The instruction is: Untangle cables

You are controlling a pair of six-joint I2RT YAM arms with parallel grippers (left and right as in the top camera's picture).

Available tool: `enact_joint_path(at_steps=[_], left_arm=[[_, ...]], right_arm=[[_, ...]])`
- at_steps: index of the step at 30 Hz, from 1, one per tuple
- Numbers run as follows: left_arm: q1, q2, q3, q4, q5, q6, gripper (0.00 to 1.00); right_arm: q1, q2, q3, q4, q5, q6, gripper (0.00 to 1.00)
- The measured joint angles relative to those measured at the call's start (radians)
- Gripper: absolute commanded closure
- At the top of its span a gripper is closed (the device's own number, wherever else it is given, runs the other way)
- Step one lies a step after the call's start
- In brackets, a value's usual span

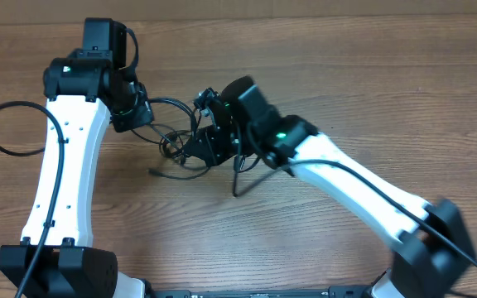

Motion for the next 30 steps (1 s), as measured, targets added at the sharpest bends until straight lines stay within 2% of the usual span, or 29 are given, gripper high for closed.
enact_joint_path(at_steps=[5,6,13,16,17,19,22,26,29,30], left_arm=[[-0.01,0.0,0.0,0.017,-0.019,0.259,0.96],[-0.009,0.0,0.0,0.021,-0.034,0.341,0.96],[-0.007,0.0,0.0,0.024,-0.018,0.685,0.96],[-0.007,0.0,0.0,0.034,0.024,0.79,0.96],[-0.007,0.0,0.0,0.043,0.032,0.805,0.96],[-0.007,0.0,0.0,0.074,0.059,0.827,0.96],[-0.007,0.0,0.0,0.138,0.131,0.872,0.96],[-0.007,0.0,0.0,0.273,0.274,1.032,0.96],[-0.007,0.0,0.0,0.34,0.376,1.191,0.96],[-0.004,0.0,0.0,0.346,0.397,1.23,0.96]], right_arm=[[-0.001,-0.182,0.0,0.04,-0.183,-0.143,0.96],[-0.001,-0.196,0.0,0.046,-0.199,-0.15,0.96],[-0.013,-0.26,0.0,0.087,-0.25,-0.174,0.96],[-0.04,-0.26,0.0,0.074,-0.19,-0.124,0.83],[-0.049,-0.259,0.0,0.068,-0.155,-0.1,0.71],[-0.061,-0.259,0.0,0.05,-0.064,-0.045,0.6],[-0.064,-0.249,0.0,0.005,0.074,0.043,0.58],[-0.089,-0.201,0.0,-0.063,0.165,0.122,0.53],[-0.159,-0.158,0.0,-0.106,0.146,0.117,0.29],[-0.179,-0.151,0.0,-0.111,0.135,0.1,0.26]])
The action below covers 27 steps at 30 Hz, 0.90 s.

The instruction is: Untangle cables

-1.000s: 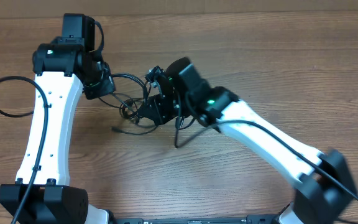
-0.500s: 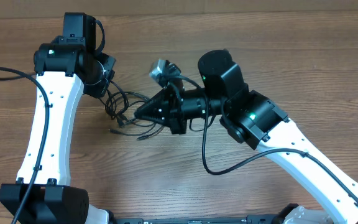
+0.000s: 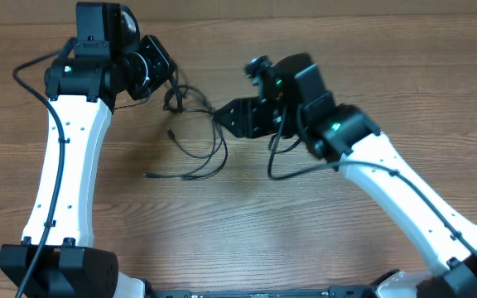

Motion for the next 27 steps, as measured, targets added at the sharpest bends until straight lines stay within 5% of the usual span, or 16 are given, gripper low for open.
enact_joint_path(at_steps=[1,3,14,16,21,23,24,27], left_arm=[[0.003,0.0,0.0,0.003,0.02,0.032,0.96],[0.016,0.0,0.0,0.001,0.077,0.105,0.96],[0.21,0.0,0.0,0.017,0.61,0.289,0.96],[0.213,0.0,0.0,0.018,0.672,0.288,0.96],[0.212,0.0,0.0,0.018,0.752,0.28,0.96],[0.212,0.0,0.0,0.018,0.766,0.28,0.96],[0.212,0.0,0.0,0.018,0.768,0.28,0.96],[0.212,0.0,0.0,0.018,0.768,0.28,0.96]], right_arm=[[-0.032,0.006,0.0,-0.014,-0.022,-0.04,0.17],[-0.076,0.008,0.0,-0.032,-0.049,-0.119,0.15],[-0.093,0.051,0.0,-0.12,-0.205,-0.706,0.21],[-0.075,0.09,0.0,-0.09,-0.235,-0.774,0.32],[-0.012,0.19,-0.001,-0.001,-0.225,-0.879,0.42],[0.005,0.222,-0.001,0.029,-0.194,-0.893,0.65],[0.009,0.231,-0.001,0.039,-0.185,-0.896,0.9],[0.01,0.235,-0.001,0.067,-0.169,-0.908,0.96]])
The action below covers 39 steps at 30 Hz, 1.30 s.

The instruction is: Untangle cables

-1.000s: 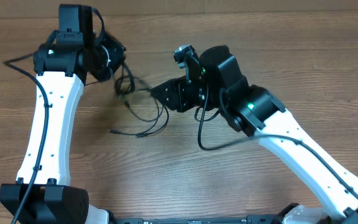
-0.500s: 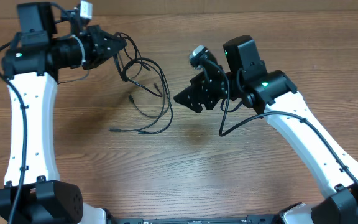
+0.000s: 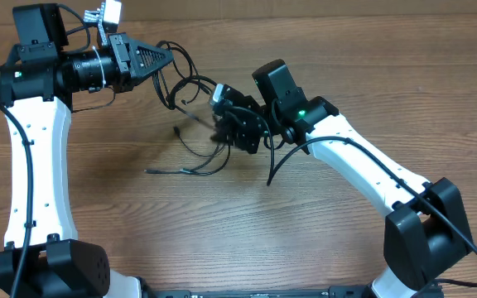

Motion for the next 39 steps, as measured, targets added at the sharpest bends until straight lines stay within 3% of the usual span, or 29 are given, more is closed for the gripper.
enact_joint_path(at_steps=[5,16,24,33,39], left_arm=[[0.0,0.0,0.0,-0.004,0.0,0.01,0.96],[0.0,0.0,0.0,-0.145,-0.003,0.244,0.96],[0.0,0.0,0.0,-0.211,-0.052,0.308,0.96],[0.0,0.0,0.0,-0.17,-0.052,0.212,0.96],[-0.037,0.0,0.0,-0.158,-0.029,0.123,0.96]], right_arm=[[0.0,-0.002,0.0,0.048,-0.002,0.073,0.96],[-0.003,-0.111,0.044,0.082,-0.028,0.229,0.96],[-0.056,-0.133,0.051,0.228,-0.069,0.427,0.96],[-0.003,-0.133,0.051,0.257,-0.082,0.549,0.96],[0.05,-0.098,0.051,0.381,-0.057,0.593,0.96]])
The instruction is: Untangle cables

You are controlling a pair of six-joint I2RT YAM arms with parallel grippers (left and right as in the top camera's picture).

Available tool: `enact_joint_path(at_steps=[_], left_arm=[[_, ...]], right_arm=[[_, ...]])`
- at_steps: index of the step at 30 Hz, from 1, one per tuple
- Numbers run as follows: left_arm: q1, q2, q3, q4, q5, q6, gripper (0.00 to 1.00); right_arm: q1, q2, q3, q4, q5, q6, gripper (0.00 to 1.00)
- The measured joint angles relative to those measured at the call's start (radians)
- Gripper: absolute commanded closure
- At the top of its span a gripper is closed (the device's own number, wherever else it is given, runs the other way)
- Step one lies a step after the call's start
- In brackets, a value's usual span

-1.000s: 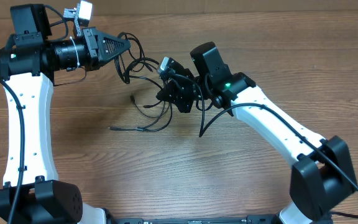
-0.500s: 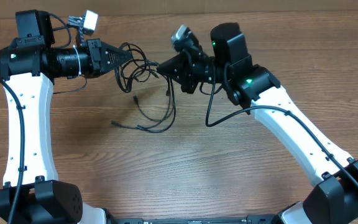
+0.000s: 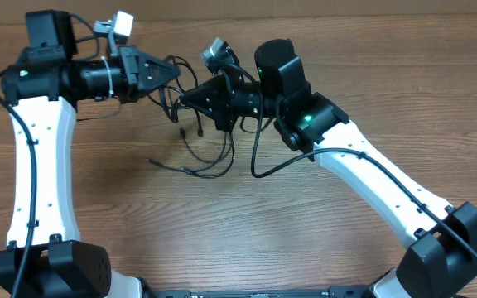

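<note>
A tangle of thin black cables (image 3: pixel 201 147) hangs from the two grippers and trails onto the wooden table, one plug end lying at the left (image 3: pixel 151 161). My left gripper (image 3: pixel 175 74) points right from the far left and looks shut on a strand at the top of the tangle. My right gripper (image 3: pixel 185 98) points left, just below and to the right of it, and also looks shut on a strand. The two tips are almost touching. The exact grip points are hidden among the strands.
The wooden table (image 3: pixel 404 91) runs to the far edge behind the arms. The right arm's own black lead (image 3: pixel 259 170) droops in a loop beside the tangle. The left arm's lead (image 3: pixel 23 165) runs down its white link.
My right gripper was lower and further right, beside the tangle's right side. It now sits higher and further left, close to the left gripper. The left gripper has shifted slightly down and right.
Both grippers first met low over the bunched cables at mid-table. Then they stood apart, with the cables drawn out between them. Later the left gripper was high at the far left, the cables hanging longer. Now the tips are close together over a looser tangle.
</note>
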Motion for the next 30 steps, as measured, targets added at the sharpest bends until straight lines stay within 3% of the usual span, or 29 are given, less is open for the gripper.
enact_joint_path(at_steps=[9,14,23,30], left_arm=[[-0.028,0.0,0.002,0.013,0.073,-0.076,0.96],[-0.029,0.0,0.002,0.033,0.097,-0.215,0.96],[-0.031,0.0,0.002,0.112,-0.005,-0.705,0.96],[-0.031,0.0,0.002,0.166,-0.211,-1.096,0.96]], right_arm=[[0.003,0.011,0.0,0.116,0.074,0.06,0.96],[0.022,0.015,0.0,0.13,0.088,0.068,0.96],[0.037,0.02,0.0,0.049,0.098,0.074,0.96],[0.035,0.02,0.0,0.025,-0.042,0.042,0.96]])
